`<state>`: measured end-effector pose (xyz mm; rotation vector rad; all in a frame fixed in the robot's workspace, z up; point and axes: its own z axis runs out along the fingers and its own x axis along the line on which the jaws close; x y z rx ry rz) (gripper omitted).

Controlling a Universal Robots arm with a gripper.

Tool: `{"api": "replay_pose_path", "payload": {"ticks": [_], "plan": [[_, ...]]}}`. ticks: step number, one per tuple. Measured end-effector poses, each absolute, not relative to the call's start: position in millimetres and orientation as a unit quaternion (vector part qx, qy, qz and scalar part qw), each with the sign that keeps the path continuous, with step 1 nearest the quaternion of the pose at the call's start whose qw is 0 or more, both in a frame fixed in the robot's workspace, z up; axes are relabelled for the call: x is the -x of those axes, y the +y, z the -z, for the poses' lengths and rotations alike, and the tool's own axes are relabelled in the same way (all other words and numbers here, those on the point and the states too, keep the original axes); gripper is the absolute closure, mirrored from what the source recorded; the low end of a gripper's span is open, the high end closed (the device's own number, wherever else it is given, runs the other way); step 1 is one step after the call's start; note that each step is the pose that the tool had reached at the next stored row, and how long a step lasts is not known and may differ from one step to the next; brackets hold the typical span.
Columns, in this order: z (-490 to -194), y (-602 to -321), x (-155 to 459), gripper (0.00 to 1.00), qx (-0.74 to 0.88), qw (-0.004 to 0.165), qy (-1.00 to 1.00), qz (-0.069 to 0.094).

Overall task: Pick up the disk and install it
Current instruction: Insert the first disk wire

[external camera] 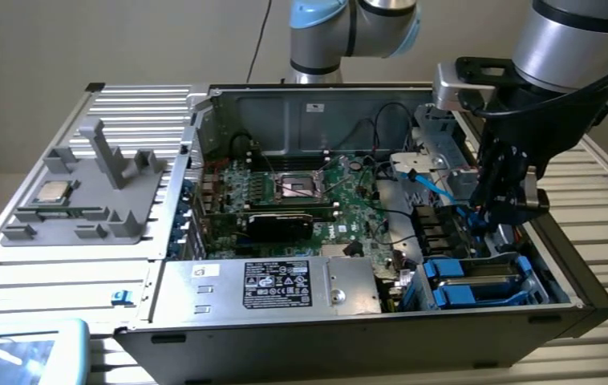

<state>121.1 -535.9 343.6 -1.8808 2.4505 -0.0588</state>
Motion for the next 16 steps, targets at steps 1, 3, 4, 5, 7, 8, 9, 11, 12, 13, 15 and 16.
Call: {"api": "replay_pose_path", "payload": {"ticks": [1,3,4,5,7,8,9,11,12,13,15,16], "plan": [[-344,-536,-121,0.62,0.609,0.025,0.793,0.021],[-345,-535,-119,0.62,0.609,0.021,0.793,0.026],[-346,-535,-119,0.62,0.609,0.019,0.793,0.029],[-347,-535,-118,0.62,0.609,0.019,0.792,0.032],[-349,-534,-116,0.62,0.609,0.018,0.792,0.036],[-351,-533,-115,0.62,0.609,0.018,0.792,0.038],[-352,-533,-113,0.62,0.609,0.018,0.792,0.039],[-353,-532,-111,0.62,0.609,0.017,0.792,0.042],[-353,-532,-109,0.62,0.609,0.016,0.792,0.044],[-353,-532,-108,0.62,0.608,0.015,0.792,0.047],[-353,-532,-106,0.62,0.608,0.015,0.792,0.051],[-353,-532,-106,0.62,0.607,0.016,0.793,0.054]]}}
